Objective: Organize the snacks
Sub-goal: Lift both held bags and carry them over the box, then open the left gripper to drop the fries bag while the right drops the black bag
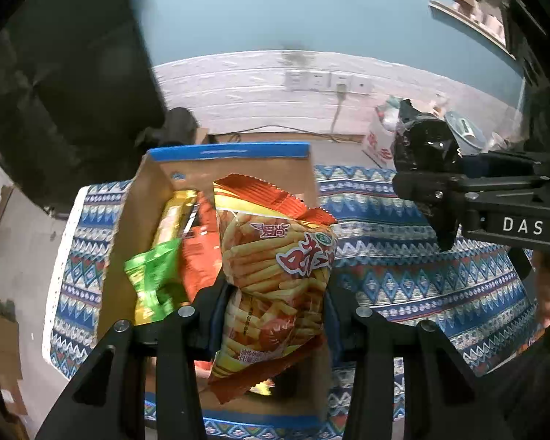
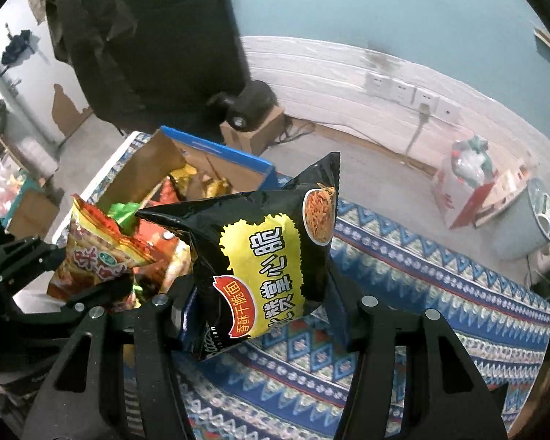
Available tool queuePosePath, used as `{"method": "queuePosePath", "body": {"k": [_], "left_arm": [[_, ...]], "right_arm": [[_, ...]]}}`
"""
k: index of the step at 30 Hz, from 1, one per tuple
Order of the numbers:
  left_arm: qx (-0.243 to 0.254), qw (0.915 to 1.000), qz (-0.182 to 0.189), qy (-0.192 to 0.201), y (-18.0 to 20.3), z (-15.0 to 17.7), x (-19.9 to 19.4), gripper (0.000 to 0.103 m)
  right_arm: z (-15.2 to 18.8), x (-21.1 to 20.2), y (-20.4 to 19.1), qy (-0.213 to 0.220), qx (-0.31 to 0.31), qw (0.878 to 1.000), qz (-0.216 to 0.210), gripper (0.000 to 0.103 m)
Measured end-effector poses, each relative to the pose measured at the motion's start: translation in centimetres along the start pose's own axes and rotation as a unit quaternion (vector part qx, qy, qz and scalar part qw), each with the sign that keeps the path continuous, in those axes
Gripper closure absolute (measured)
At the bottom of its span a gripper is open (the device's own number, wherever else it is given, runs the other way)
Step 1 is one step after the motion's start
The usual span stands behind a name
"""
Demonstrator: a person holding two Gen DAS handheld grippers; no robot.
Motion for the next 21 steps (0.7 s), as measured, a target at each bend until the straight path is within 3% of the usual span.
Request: {"method": "queuePosePath", "body": {"k": [11, 21], "left_arm": [[-0.054, 0.9981, -0.013, -0.027, -5.0, 1.8, 1.7, 0.058], [-0.065, 0.9968, -0.021, -0.042, -6.8, 2.8, 2.6, 0.056]], "right_arm": [[-1.9, 3.0, -3.9, -0.01, -0.022, 1.0, -0.018, 0.047], [-3.0, 6.2, -6.8, -0.029, -0.042, 0.998, -0.036, 0.047]]}}
Point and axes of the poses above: each gripper's, at about its wrist camera, not at the fingertips, and x roughly the way its jaws point, y to its right, z to its underside, the point moved 3 cm from there along x, roughly the way its jaws point, and after that the axes turned 6 degrees about -z, right-handed, at the moved point
